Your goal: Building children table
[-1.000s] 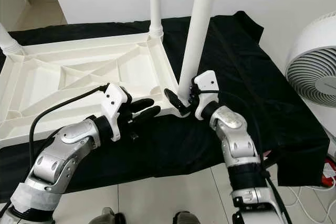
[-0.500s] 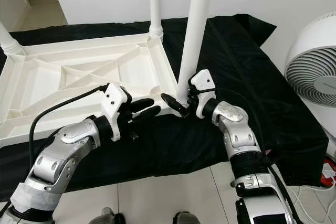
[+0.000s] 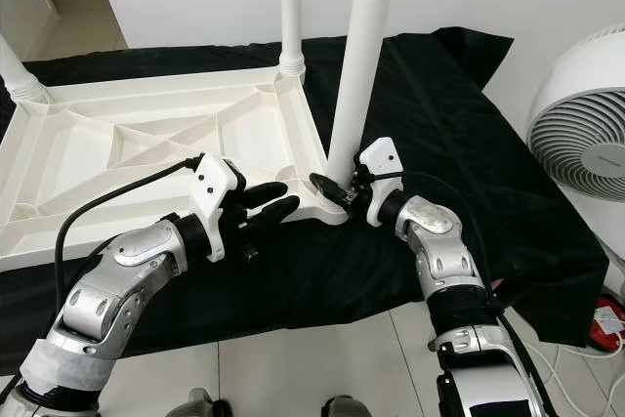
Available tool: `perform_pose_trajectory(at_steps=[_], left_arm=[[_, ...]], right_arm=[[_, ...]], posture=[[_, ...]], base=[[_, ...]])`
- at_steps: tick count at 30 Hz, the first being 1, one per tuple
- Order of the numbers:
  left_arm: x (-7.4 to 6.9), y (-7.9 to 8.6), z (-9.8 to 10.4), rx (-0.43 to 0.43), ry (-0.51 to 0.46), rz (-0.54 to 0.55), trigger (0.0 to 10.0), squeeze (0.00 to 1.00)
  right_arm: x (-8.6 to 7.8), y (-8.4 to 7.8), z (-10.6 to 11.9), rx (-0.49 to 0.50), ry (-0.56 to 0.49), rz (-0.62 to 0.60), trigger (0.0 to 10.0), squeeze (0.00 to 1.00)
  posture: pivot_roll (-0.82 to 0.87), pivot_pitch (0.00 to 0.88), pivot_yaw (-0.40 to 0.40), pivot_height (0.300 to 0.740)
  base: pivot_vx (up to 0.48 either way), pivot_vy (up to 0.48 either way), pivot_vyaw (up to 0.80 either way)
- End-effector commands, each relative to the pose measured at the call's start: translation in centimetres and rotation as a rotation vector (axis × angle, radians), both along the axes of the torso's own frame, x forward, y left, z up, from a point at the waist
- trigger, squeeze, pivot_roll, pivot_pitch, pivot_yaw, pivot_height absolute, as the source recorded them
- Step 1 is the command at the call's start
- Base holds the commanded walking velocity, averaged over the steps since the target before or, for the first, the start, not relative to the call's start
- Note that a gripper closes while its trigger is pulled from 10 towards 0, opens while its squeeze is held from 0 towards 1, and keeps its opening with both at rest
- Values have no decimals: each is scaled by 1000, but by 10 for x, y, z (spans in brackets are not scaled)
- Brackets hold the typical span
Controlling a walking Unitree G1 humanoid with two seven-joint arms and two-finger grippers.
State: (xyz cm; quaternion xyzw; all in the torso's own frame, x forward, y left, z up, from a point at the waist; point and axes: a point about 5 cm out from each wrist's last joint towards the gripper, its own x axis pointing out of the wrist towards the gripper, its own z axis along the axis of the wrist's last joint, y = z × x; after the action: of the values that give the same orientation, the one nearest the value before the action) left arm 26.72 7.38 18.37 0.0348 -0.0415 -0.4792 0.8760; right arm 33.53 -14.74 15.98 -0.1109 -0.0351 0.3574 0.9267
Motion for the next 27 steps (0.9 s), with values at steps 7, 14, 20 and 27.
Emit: perform_pose_trajectory(at_steps=[7,14,20,27], left_arm=[[2,5,-3,5,6,42,10000,0],[1,9,-3,14,10,47,10000,0],[0,10,-4,15,16,47,10000,0],[-1,10,-4,16,18,45,10000,0]], right_arm=[[-11,15,-20,38,88,-142,10000,0],[-26,29,-29,172,122,-382,10000,0],[-32,31,-32,244,145,-537,10000,0],[-32,29,-30,270,145,-584,10000,0]], posture=[[-56,67,21,740],[-53,82,24,740],[-55,87,25,740],[-55,88,23,740]], base=[[0,0,0],[0,0,0],[0,0,0],[0,0,0]])
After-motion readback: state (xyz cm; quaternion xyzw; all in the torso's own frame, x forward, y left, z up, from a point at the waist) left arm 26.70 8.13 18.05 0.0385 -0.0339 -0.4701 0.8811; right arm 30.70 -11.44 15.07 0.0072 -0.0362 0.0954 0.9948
